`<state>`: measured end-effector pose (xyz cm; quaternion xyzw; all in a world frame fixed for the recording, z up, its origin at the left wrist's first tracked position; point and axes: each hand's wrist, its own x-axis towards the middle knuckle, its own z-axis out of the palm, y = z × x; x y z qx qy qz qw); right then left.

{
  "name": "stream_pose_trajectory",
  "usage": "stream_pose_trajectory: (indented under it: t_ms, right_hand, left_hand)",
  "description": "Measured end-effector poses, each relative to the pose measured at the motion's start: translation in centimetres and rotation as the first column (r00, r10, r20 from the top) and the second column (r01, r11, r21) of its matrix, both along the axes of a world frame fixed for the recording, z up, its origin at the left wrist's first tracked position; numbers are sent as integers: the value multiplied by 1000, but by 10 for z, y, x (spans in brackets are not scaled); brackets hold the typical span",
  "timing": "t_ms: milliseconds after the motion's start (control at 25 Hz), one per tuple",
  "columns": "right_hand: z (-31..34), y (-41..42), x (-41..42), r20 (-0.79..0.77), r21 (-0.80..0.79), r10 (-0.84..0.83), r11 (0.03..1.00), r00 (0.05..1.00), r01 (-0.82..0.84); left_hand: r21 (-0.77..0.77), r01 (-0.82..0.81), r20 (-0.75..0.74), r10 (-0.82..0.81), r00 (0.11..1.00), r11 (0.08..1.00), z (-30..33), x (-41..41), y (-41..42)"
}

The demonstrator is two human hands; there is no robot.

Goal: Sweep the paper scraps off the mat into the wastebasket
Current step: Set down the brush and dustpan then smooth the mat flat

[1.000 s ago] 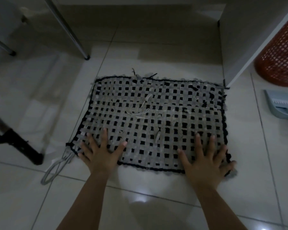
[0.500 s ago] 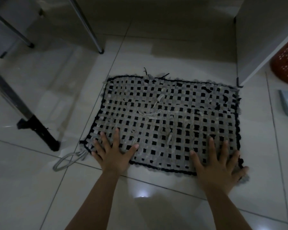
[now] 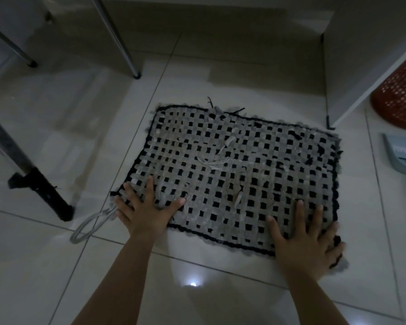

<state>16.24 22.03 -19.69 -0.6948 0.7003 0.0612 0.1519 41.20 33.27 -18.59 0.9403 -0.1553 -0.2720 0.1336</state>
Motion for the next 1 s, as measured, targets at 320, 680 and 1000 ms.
stream_pose_trajectory:
  t_ms: [320, 680, 1000]
  right_hand:
    - [-4, -2, -5, 36, -48, 54, 997, 998, -52]
    - [-2, 0, 0, 19, 22, 149, 989, 989, -149]
    - [-5, 2, 1, 20, -6, 171, 985, 985, -171]
  left_hand:
    - [23, -70, 42, 69, 997, 997, 0, -13, 13]
    - [49, 159, 139, -164, 977, 986, -8, -41, -5]
    - [107, 132, 94, -142, 985, 986, -4, -40, 2]
